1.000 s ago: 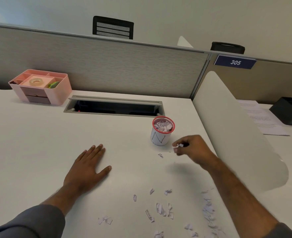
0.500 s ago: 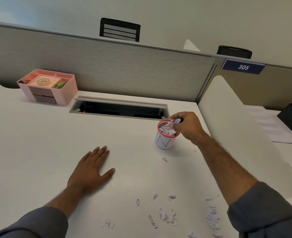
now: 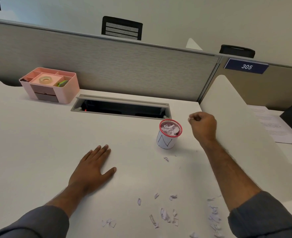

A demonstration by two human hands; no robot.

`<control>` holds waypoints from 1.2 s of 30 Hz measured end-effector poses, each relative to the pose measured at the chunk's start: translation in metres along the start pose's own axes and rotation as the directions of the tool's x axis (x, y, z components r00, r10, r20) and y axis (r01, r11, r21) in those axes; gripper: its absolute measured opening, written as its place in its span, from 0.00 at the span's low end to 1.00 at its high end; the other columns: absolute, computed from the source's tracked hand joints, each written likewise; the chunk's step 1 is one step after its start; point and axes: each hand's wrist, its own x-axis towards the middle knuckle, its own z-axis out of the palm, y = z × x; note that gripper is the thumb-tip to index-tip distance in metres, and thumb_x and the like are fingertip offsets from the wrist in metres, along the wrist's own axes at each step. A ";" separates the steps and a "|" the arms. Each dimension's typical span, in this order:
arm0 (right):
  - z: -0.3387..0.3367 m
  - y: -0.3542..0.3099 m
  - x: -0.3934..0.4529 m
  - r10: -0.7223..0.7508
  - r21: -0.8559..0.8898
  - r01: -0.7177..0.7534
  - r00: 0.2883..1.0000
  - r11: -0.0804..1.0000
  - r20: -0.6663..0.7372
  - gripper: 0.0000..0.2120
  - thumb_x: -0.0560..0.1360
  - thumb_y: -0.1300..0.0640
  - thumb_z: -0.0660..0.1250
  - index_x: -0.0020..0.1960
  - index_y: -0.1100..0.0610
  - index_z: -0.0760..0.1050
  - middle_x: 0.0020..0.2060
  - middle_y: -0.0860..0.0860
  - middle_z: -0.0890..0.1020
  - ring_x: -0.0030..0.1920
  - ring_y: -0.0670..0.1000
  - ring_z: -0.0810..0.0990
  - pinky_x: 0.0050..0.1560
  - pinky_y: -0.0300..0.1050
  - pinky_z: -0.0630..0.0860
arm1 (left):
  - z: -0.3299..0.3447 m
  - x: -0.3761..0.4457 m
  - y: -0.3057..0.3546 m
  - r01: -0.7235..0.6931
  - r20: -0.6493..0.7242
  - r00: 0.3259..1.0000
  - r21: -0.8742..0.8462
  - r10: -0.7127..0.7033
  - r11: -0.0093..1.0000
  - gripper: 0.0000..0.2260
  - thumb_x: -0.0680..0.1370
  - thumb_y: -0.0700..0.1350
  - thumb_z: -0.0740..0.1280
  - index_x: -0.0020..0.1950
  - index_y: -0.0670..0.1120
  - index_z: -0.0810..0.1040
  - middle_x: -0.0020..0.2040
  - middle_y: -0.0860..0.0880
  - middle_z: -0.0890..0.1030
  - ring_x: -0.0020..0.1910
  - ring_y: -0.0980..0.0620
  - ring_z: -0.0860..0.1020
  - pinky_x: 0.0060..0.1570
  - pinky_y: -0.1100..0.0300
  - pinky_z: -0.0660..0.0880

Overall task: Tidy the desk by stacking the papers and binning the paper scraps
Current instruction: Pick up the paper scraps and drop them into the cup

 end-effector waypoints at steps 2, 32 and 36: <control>-0.008 0.026 -0.005 0.079 -0.071 -0.086 0.993 0.994 -0.091 0.08 0.72 0.66 0.67 0.48 0.63 0.84 0.46 0.59 0.86 0.49 0.58 0.83 0.48 0.38 0.70 | 0.000 0.000 -0.001 0.000 0.000 1.000 0.014 0.000 1.000 0.36 0.76 0.71 0.47 0.82 0.57 0.50 0.80 0.66 0.43 0.77 0.68 0.38 0.77 0.64 0.37; -0.010 0.070 -0.170 -0.137 -0.192 0.418 0.639 0.888 0.757 0.26 0.79 0.64 0.59 0.76 0.56 0.62 0.77 0.49 0.61 0.77 0.47 0.56 0.72 0.31 0.45 | -0.001 0.001 0.000 -0.004 0.022 1.000 0.030 0.004 1.000 0.37 0.76 0.71 0.46 0.82 0.57 0.51 0.81 0.64 0.46 0.79 0.65 0.42 0.79 0.60 0.42; -0.025 0.057 -0.192 -0.125 -0.152 0.401 0.586 0.903 0.801 0.26 0.78 0.68 0.56 0.75 0.55 0.65 0.75 0.49 0.64 0.75 0.47 0.59 0.71 0.31 0.50 | -0.001 0.000 -0.001 -0.008 0.019 1.000 0.025 0.008 1.000 0.37 0.76 0.72 0.46 0.82 0.56 0.52 0.81 0.62 0.48 0.79 0.64 0.43 0.79 0.58 0.44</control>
